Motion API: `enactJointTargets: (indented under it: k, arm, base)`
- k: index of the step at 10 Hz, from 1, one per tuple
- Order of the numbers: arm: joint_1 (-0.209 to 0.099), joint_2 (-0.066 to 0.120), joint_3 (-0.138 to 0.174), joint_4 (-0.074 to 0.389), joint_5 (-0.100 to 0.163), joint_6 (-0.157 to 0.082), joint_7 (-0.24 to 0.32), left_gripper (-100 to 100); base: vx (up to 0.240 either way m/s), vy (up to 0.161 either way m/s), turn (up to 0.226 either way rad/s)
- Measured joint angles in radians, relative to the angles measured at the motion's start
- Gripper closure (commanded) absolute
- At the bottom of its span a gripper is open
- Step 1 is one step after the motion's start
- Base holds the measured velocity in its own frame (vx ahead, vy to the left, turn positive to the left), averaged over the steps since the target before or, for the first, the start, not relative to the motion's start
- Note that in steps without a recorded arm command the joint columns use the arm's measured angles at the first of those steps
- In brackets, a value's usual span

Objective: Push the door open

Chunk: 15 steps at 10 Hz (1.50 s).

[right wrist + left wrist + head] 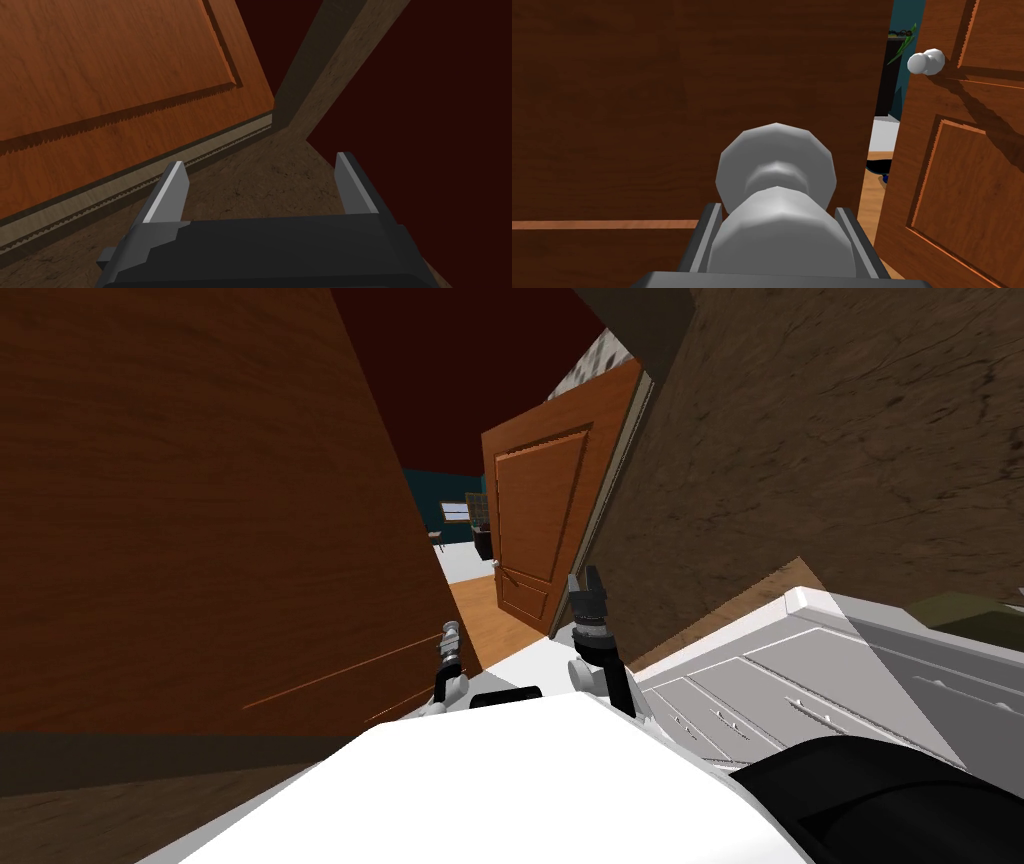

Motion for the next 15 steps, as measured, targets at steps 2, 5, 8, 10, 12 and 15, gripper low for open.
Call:
enactJointTargets:
  k: [2, 5, 8, 10, 12, 15]
  arm:
    - [0.0, 0.001, 0.0, 0.001, 0.0, 0.003, -0.001, 100]
    - [0.0, 0.001, 0.001, 0.001, 0.0, 0.004, -0.001, 100]
    - [0.026, 0.003, 0.048, -0.046, -0.001, 0.037, -0.026, 100]
    - [0.018, 0.007, 0.062, -0.029, -0.005, 0.015, -0.017, 100]
    - [0.01, 0.01, 0.083, -0.024, -0.005, 0.014, -0.02, 100]
    - [-0.02, 0.014, 0.109, 0.025, -0.006, -0.004, -0.017, 100]
  base:
    - [-0.015, -0.004, -0.004]
    - [0.02, 0.002, -0.029]
    - [0.079, 0.008, -0.047]
    - [0.062, 0.018, -0.064]
    - [0.046, 0.009, -0.026]
    - [0.058, 0.017, -0.067]
